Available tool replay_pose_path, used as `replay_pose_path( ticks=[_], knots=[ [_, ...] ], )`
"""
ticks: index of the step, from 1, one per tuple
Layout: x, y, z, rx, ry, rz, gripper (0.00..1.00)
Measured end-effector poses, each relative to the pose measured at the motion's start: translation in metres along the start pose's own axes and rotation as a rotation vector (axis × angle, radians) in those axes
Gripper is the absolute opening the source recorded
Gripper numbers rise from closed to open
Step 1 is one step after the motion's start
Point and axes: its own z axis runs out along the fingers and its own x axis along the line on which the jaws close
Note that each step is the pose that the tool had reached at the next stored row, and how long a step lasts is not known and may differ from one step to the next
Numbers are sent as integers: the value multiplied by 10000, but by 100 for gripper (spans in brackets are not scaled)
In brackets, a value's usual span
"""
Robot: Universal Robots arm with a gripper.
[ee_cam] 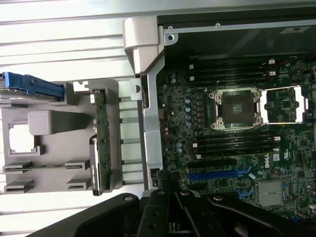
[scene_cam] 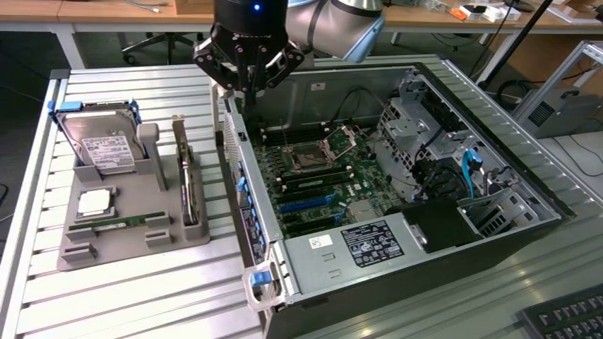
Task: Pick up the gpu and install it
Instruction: 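Reach for the gpu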
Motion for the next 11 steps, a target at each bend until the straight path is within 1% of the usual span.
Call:
replay_pose_path(
  ticks=[11],
  knots=[
    [33, -3, 1, 0, 1, 0, 10]
  ],
)
